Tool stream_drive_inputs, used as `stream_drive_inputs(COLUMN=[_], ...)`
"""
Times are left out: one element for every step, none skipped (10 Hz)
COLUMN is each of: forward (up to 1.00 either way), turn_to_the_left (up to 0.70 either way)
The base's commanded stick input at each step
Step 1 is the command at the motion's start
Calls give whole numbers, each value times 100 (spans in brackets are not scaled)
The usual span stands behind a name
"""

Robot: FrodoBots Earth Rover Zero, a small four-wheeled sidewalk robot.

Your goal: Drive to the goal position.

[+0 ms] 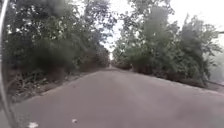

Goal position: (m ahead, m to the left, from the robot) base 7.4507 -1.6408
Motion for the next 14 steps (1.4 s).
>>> stream_drive_inputs(forward=[70,70,70,70,70,70,70,70,70,70,70,70,70,70], turn_to_the_left=[0,0,0,0,0,0,0,0,0,0,0,0,0,1])
